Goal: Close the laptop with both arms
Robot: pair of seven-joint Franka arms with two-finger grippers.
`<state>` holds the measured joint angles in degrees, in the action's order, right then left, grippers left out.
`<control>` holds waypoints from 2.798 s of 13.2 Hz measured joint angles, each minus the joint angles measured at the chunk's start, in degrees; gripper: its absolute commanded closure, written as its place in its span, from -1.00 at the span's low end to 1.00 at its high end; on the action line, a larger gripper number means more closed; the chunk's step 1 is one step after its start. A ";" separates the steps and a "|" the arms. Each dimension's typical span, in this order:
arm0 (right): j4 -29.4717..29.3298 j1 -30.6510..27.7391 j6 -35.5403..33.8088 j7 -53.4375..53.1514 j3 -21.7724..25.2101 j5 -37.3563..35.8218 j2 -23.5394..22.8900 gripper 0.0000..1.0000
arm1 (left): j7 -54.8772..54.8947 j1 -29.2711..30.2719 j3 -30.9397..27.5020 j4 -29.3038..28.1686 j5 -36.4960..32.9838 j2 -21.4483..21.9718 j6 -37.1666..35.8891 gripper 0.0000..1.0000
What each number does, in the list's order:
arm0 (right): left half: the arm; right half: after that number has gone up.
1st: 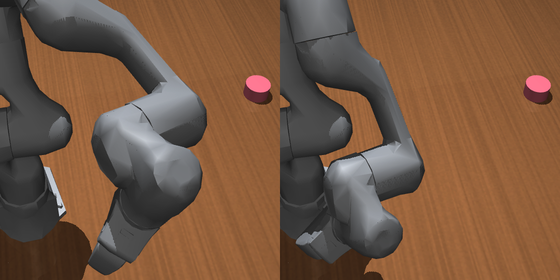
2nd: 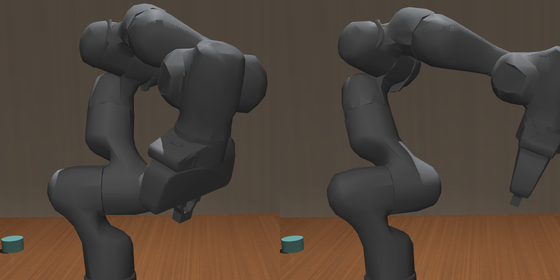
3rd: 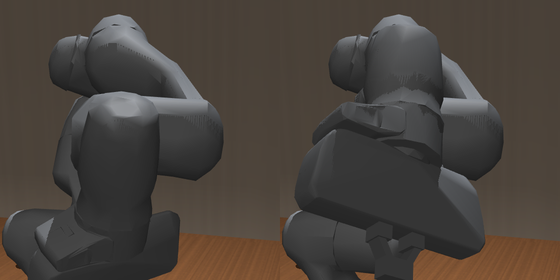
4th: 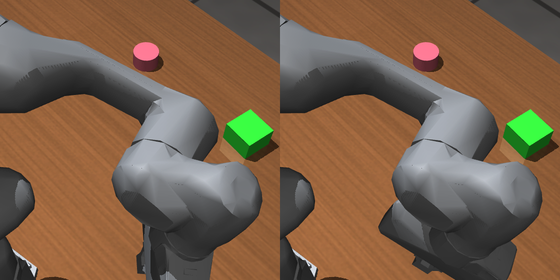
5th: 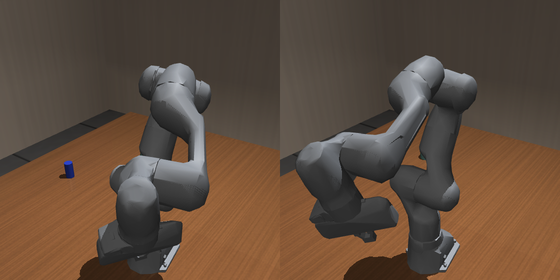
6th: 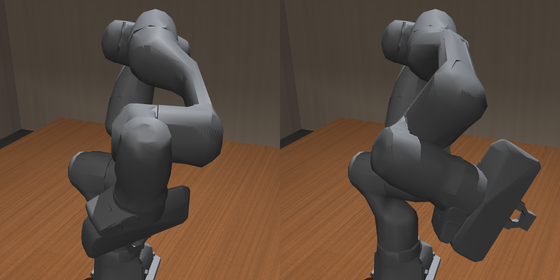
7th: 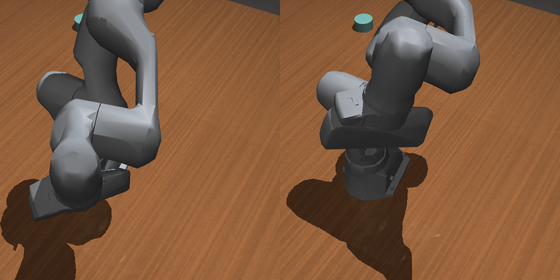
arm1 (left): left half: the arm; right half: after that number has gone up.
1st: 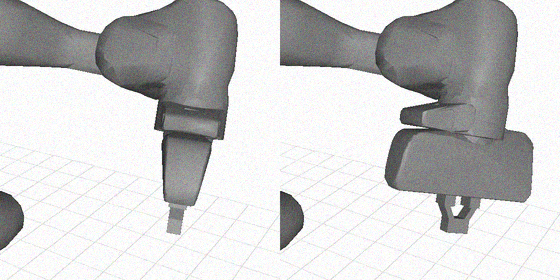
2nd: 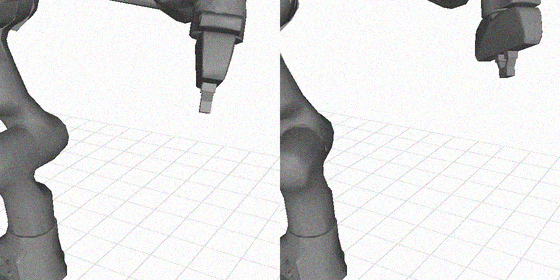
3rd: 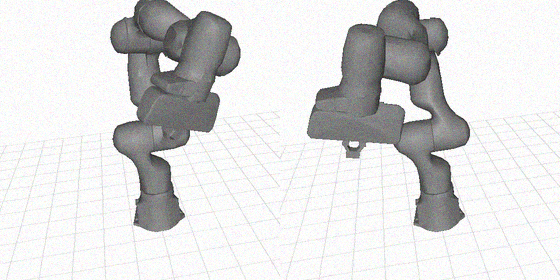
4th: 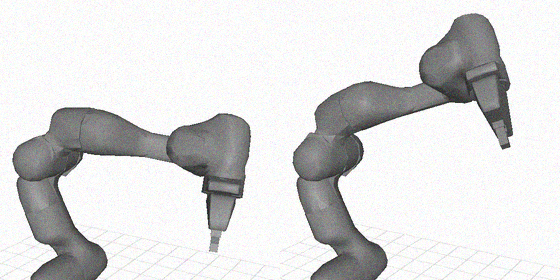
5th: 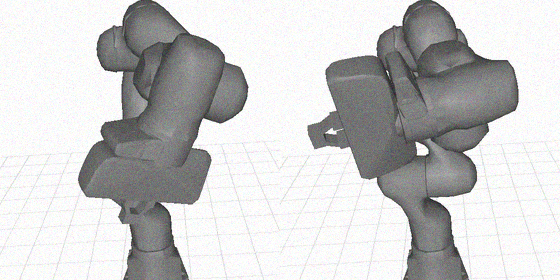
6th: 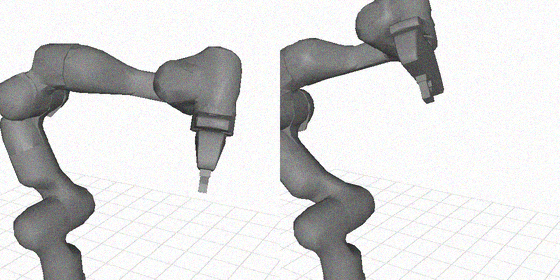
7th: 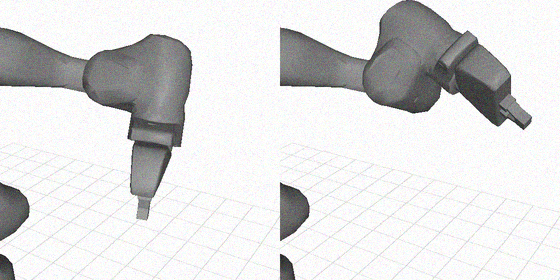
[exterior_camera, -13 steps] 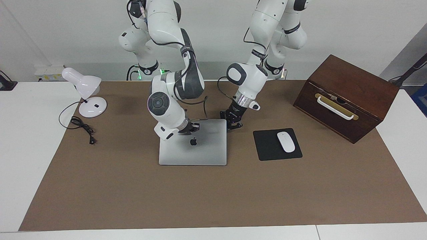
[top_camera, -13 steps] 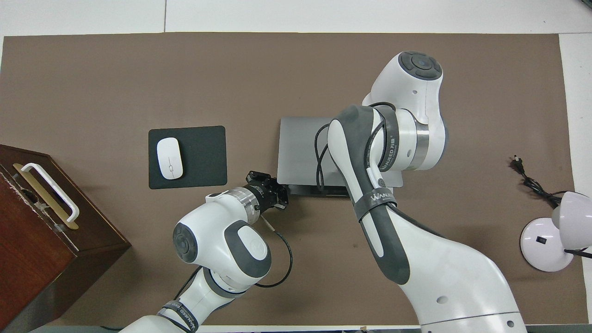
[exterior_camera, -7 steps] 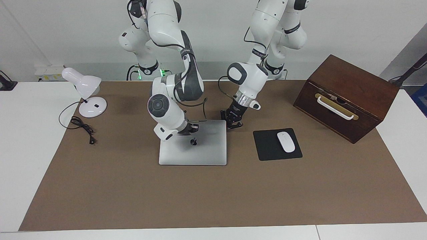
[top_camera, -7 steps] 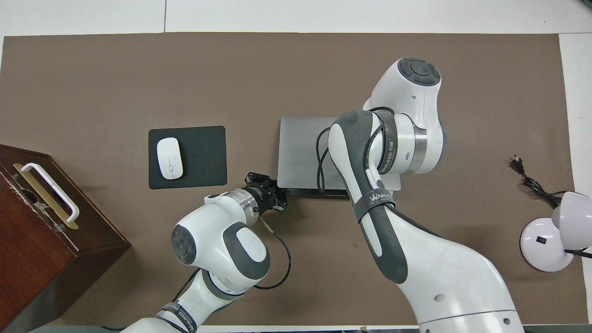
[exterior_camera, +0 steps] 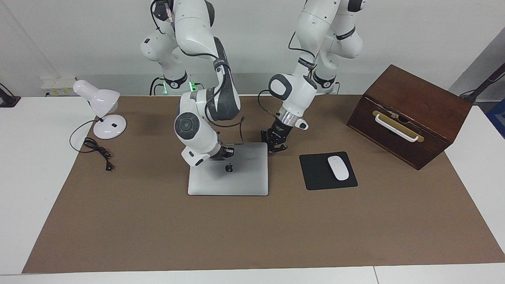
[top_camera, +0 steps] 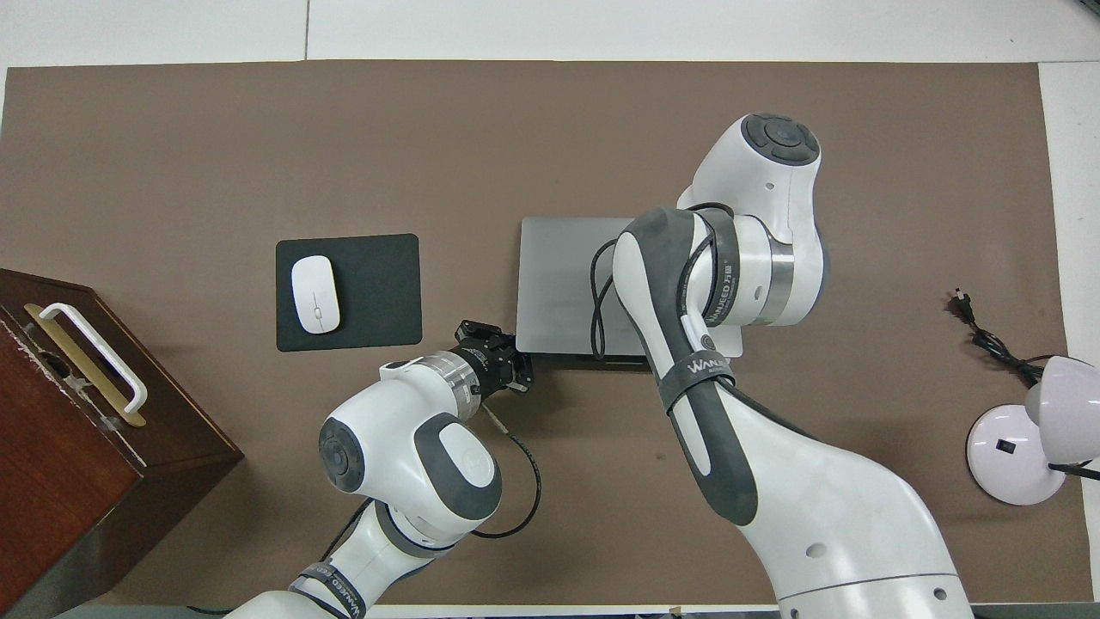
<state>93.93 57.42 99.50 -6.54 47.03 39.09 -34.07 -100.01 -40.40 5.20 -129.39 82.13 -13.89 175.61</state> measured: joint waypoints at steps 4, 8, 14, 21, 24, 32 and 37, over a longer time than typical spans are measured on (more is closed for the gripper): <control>0.61 0.07 0.54 0.00 0.00 0.00 0.24 1.00 | 0.32 -0.02 0.00 -0.11 0.00 0.08 0.00 1.00; 1.21 0.21 0.77 0.00 0.00 0.00 0.56 1.00 | 0.36 -0.08 0.01 -0.82 0.00 0.57 0.00 1.00; 1.90 0.75 1.52 0.00 0.00 0.00 0.67 1.00 | 0.46 -0.10 0.01 -0.85 0.00 0.58 0.01 1.00; 2.24 0.87 1.98 0.00 0.00 0.00 0.78 1.00 | 0.57 -0.11 0.01 -0.86 0.00 0.59 0.01 1.00; 2.25 0.87 1.98 0.00 0.00 0.00 0.81 1.00 | 0.59 -0.11 0.01 -0.86 0.00 0.59 0.01 1.00; 2.10 1.03 1.48 -1.03 0.00 0.00 2.25 1.00 | 0.60 -0.11 0.00 -0.86 0.01 0.61 0.00 1.00; 2.10 1.00 0.76 -1.32 0.04 0.00 3.00 1.00 | 0.72 0.11 -0.32 -0.85 0.04 0.76 -1.15 1.00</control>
<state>96.03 58.42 100.26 -7.86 47.07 39.10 -31.07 -99.30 -40.30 4.88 -130.24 82.16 -13.13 174.47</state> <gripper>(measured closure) 0.991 0.991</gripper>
